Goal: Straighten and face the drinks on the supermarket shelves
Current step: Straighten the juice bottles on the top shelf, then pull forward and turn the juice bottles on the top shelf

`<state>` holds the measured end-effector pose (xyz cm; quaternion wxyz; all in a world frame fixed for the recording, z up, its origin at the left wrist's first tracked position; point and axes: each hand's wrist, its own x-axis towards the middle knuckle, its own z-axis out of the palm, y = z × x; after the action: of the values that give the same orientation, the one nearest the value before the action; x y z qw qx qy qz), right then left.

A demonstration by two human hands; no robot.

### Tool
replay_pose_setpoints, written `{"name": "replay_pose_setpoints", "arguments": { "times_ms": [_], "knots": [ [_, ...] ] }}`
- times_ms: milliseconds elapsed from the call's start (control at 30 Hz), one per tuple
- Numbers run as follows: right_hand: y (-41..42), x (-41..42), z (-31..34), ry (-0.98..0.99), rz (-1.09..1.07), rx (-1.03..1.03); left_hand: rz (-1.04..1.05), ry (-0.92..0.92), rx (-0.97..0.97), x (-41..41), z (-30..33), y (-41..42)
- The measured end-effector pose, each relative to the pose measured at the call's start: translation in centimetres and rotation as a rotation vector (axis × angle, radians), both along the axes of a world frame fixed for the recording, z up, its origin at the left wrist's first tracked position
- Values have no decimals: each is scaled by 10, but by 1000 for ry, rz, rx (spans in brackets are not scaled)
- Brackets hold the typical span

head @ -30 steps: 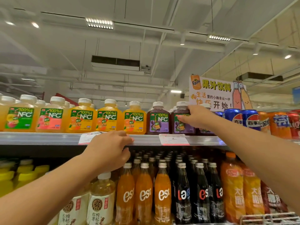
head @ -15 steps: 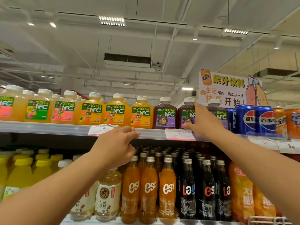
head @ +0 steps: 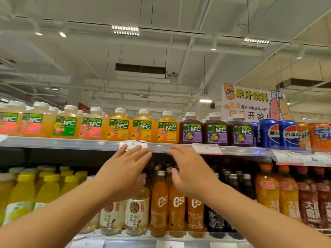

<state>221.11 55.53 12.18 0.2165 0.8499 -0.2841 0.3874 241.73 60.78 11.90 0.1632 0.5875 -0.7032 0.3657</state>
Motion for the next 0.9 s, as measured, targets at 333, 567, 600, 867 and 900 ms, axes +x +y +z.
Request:
{"name": "replay_pose_setpoints", "arguments": {
  "times_ms": [333, 567, 600, 867, 900],
  "knots": [
    [30, 176, -3, 107, -230, 47, 80, 19, 38, 185, -17, 76],
    [23, 220, -15, 103, -492, 15, 106, 63, -39, 282, -9, 94],
    [21, 220, -18, 111, -516, 0, 111, 78, -59, 291, -7, 92],
    [12, 230, -29, 41, -564, -33, 276, 184, -81, 328, -18, 63],
    [10, 229, -32, 34, -556, -46, 289, 192, -90, 328, -22, 59]
  ]
}}
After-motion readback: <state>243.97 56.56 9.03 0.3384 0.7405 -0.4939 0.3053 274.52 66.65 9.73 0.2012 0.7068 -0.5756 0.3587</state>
